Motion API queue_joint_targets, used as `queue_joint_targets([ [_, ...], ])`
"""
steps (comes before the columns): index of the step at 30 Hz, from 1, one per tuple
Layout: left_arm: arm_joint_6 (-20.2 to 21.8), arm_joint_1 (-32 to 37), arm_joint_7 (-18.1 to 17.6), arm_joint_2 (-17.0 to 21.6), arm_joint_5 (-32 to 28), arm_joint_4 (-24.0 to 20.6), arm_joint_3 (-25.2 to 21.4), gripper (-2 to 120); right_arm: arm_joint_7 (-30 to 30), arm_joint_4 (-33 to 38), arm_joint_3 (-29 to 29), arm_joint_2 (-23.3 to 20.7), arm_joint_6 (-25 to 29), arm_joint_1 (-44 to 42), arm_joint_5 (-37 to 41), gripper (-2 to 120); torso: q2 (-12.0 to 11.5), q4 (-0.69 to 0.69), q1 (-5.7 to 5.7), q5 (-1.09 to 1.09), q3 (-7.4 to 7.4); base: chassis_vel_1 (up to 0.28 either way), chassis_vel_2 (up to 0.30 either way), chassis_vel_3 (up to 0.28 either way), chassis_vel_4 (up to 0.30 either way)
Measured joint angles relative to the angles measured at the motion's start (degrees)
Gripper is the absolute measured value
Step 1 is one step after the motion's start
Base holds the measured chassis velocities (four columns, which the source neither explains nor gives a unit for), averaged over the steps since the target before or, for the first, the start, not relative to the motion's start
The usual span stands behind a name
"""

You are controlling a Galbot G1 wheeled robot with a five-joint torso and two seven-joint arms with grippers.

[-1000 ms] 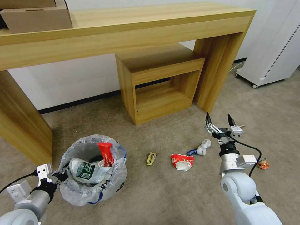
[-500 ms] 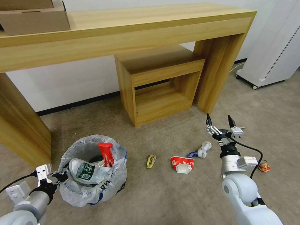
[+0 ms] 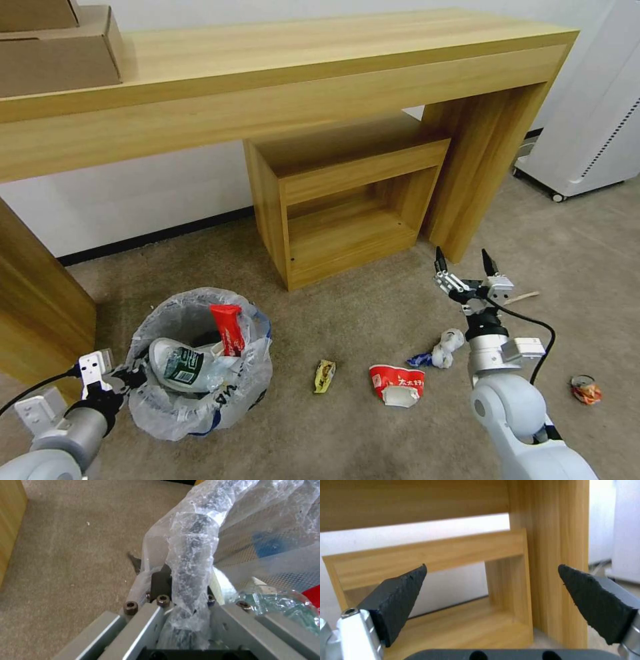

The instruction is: Pick up the trash bin and place the garbage on the floor into it.

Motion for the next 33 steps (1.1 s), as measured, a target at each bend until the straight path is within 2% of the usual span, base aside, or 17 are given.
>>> queue_joint_targets([
  [5, 0.0, -0.2, 0.0, 0.2, 0.0, 0.2, 0.0, 1, 3.7, 0.2, -2.1, -1.7, -4.3, -0.8, 2.9, 100, 0.0, 0.0, 0.0, 0.0, 0.0, 0.0, 0.0, 0.0, 0.0],
  [8, 0.0, -0.6, 0.0, 0.2, 0.0, 0.5, 0.2, 1, 11.3, 1.2, -4.4, -5.0, -13.9, -1.2, 10.3, 100, 0.0, 0.0, 0.0, 0.0, 0.0, 0.0, 0.0, 0.0, 0.0],
  [9, 0.0, -0.6, 0.0, 0.2, 0.0, 0.5, 0.2, 1, 11.3, 1.2, -4.4, -5.0, -13.9, -1.2, 10.3, 100, 0.0, 0.0, 0.0, 0.0, 0.0, 0.0, 0.0, 0.0, 0.0],
  [11, 0.0, -0.9, 0.0, -0.1, 0.2, 0.8, 0.5, 1, 14.3, 1.2, -5.7, -7.5, -18.4, -1.1, 14.0, 100, 0.0, 0.0, 0.0, 0.01, 0.0, 0.0, 0.0, 0.0, 0.0],
  [12, 0.0, -0.9, 0.0, -0.1, 0.2, 0.8, 0.5, 1, 14.3, 1.2, -5.7, -7.5, -18.4, -1.1, 14.0, 100, 0.0, 0.0, 0.0, 0.01, 0.0, 0.0, 0.0, 0.0, 0.0],
  [14, -0.1, -1.5, 0.1, -0.4, 0.4, 1.3, 0.8, 1, 15.5, 1.7, -6.4, -11.0, -23.7, -1.6, 18.1, 100, 0.0, 0.0, 0.0, 0.0, 0.0, 0.0, 0.0, 0.0, 0.0],
  [16, -0.1, -1.6, 0.1, -0.5, 0.4, 1.5, 0.9, 1, 15.2, 1.7, -6.5, -12.1, -25.2, -1.8, 18.8, 100, 0.0, -0.01, 0.0, 0.01, 0.0, 0.0, 0.0, 0.0, 0.0],
  [18, -0.1, -1.7, 0.3, -0.7, 0.6, 1.7, 1.0, 1, 10.3, 1.5, -6.3, -15.3, -27.9, -2.4, 18.4, 100, 0.0, 0.0, 0.0, 0.01, 0.01, 0.0, 0.0, 0.0, 0.0],
  [22, -0.2, -1.9, 0.4, -0.9, 0.6, 1.9, 1.0, 1, 4.7, 0.4, -6.4, -18.8, -27.4, -2.7, 15.8, 100, 0.0, 0.0, 0.0, 0.02, 0.0, 0.0, 0.0, 0.0, 0.0],
  [24, -0.2, -2.1, 0.4, -1.1, 0.7, 1.9, 1.1, 1, -5.6, -2.7, -8.0, -25.7, -21.5, -2.7, 9.9, 100, 0.0, -0.01, 0.0, 0.03, 0.01, 0.0, 0.0, 0.0, 0.0],
  [25, -0.2, -2.1, 0.4, -1.1, 0.7, 1.9, 1.1, 1, -5.6, -2.7, -8.0, -25.7, -21.5, -2.7, 9.9, 100, 0.0, -0.01, 0.0, 0.03, 0.01, 0.0, 0.0, 0.0, 0.0],
  [27, -0.2, -2.1, 0.5, -1.3, 0.8, 1.9, 1.1, 1, -12.8, -5.1, -10.4, -31.4, -14.8, -2.1, 6.5, 100, 0.0, -0.01, 0.0, 0.02, 0.01, 0.0, 0.0, 0.0, 0.0],
  [28, -0.4, -1.8, 0.5, -1.5, 1.0, 1.8, 1.0, 1, -17.5, -6.7, -12.8, -36.0, -9.5, -1.0, 4.3, 100, 0.0, -0.01, 0.0, 0.03, 0.01, 0.0, 0.0, 0.0, 0.0],
  [29, -0.4, -1.8, 0.5, -1.5, 1.0, 1.8, 1.0, 1, -17.5, -6.7, -12.8, -36.0, -9.5, -1.0, 4.3, 100, 0.0, -0.01, 0.0, 0.03, 0.01, 0.0, 0.0, 0.0, 0.0],
  [31, -0.5, -1.8, 0.5, -1.8, 1.1, 1.7, 0.8, 1, -22.2, -8.4, -15.2, -42.4, -5.2, 0.2, 2.1, 100, 0.0, 0.01, 0.0, 0.01, 0.01, 0.0, 0.0, 0.0, 0.0],
  [32, -0.7, -1.8, 0.5, -2.1, 1.3, 1.7, 0.8, 1, -23.9, -9.2, -17.9, -47.5, -4.0, 1.7, 1.3, 100, 0.0, 0.0, 0.0, -0.01, 0.01, 0.0, 0.0, 0.0, 0.0],
  [33, -0.7, -1.8, 0.5, -2.1, 1.3, 1.7, 0.8, 1, -23.9, -9.2, -17.9, -47.5, -4.0, 1.7, 1.3, 100, 0.0, 0.0, 0.0, -0.01, 0.01, 0.0, 0.0, 0.0, 0.0],
])
